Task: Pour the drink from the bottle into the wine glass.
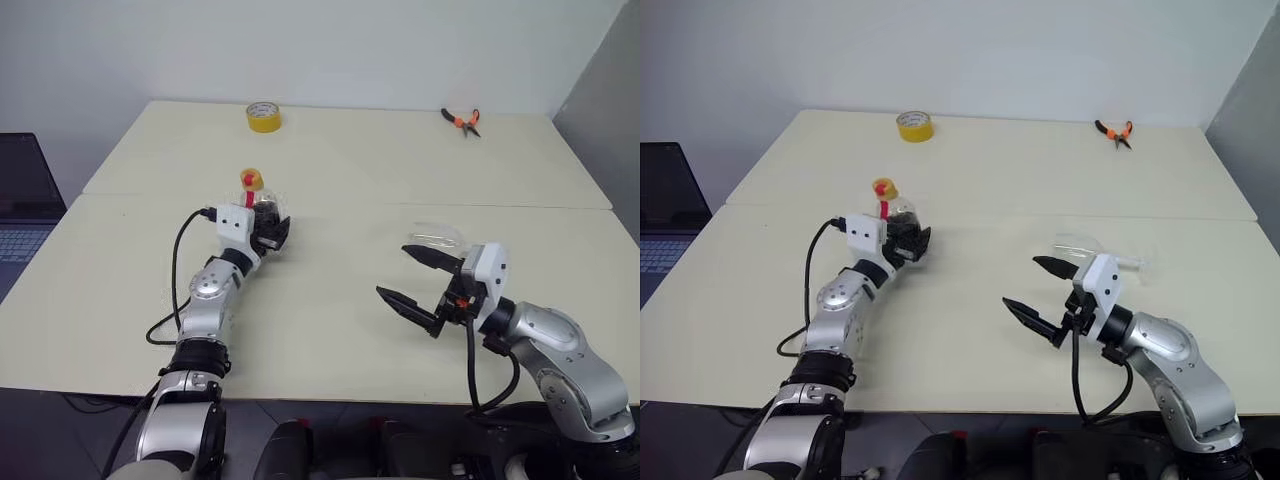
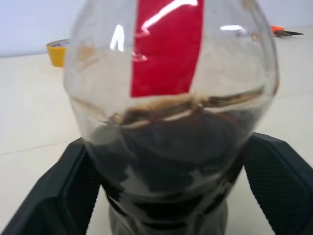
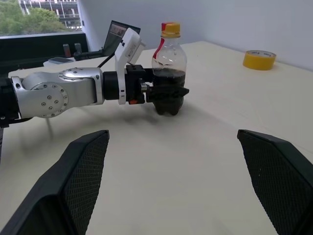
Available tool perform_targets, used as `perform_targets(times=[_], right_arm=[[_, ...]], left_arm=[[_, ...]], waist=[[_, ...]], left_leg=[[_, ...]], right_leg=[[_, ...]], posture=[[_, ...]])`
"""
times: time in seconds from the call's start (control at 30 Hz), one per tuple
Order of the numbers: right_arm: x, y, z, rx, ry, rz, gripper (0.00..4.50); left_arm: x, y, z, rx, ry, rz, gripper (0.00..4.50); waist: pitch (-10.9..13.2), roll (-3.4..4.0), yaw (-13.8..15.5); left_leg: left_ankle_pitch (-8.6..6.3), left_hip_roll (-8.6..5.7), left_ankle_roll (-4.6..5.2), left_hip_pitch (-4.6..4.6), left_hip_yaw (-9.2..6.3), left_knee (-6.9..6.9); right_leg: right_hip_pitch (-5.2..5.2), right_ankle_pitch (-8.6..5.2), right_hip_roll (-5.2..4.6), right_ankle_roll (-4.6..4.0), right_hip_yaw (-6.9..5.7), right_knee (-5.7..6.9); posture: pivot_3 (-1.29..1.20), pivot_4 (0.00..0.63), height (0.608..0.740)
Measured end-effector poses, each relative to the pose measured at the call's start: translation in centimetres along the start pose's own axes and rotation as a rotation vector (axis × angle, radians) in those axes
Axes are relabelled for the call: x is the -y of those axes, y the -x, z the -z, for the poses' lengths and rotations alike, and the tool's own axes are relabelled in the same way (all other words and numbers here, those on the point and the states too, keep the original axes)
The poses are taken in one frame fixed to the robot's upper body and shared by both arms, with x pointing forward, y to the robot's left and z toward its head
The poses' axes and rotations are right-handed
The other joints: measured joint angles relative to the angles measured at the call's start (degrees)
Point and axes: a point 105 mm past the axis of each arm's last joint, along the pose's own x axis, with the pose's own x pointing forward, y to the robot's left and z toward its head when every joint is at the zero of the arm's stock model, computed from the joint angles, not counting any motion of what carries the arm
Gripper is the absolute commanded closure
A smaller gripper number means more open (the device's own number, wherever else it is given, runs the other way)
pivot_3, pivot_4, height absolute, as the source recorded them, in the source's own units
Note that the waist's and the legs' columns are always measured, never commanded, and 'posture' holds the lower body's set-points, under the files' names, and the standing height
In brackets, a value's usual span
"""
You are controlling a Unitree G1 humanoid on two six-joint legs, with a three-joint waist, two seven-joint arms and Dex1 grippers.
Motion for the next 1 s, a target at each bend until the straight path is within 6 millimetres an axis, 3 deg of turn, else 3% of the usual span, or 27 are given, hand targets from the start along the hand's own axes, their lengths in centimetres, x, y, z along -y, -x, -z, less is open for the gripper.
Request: perform_targets(times=[0.17,0.23,0.6,0.73,1.0], right_arm=[[-0.2,-0.2,-0.6,0.013,-0.004,-0.011,0.00],[-0.3,-0.3,-0.8,0.019,-0.007,-0.018,0.00],[-0.6,-0.8,-2.0,0.051,0.007,-0.047,0.00],[-0.7,-0.8,-2.4,0.051,-0.001,-0.053,0.00],[-0.8,0.0,-2.7,0.022,-0.008,-0.053,0.00]], left_arm=[[0.2,-0.1,0.0,0.005,0.007,-0.003,2.26],[0.3,-0.1,0.0,0.005,0.009,0.000,2.45],[2.1,1.2,-1.0,0.022,0.010,0.051,2.58],[5.5,2.4,-2.4,0.056,-0.003,0.221,2.58],[12.4,4.6,-2.9,0.055,-0.029,0.569,2.58]], waist=[[0.0,-0.01,0.0],[0.0,-0.01,0.0],[0.0,-0.02,0.0],[0.0,-0.02,0.0],[0.0,-0.02,0.0]], left_leg=[[0.00,0.00,0.00,-0.01,0.00,0.00],[0.00,0.00,0.00,-0.01,0.00,0.00],[0.00,0.01,-0.01,-0.04,-0.02,0.00],[0.01,0.00,-0.01,-0.03,-0.01,0.00],[0.00,0.01,0.00,-0.03,-0.02,-0.01]], right_leg=[[0.00,0.00,0.00,0.00,-0.01,0.00],[-0.01,0.00,0.00,0.00,0.00,0.00],[-0.02,0.00,-0.01,0.00,0.00,-0.01],[0.00,0.00,-0.02,0.00,0.01,-0.01],[0.00,0.00,0.00,-0.01,0.01,-0.02]], posture=[[0.00,0.150,0.740],[0.00,0.150,0.740],[0.00,0.150,0.740],[0.00,0.150,0.740],[0.00,0.150,0.740]])
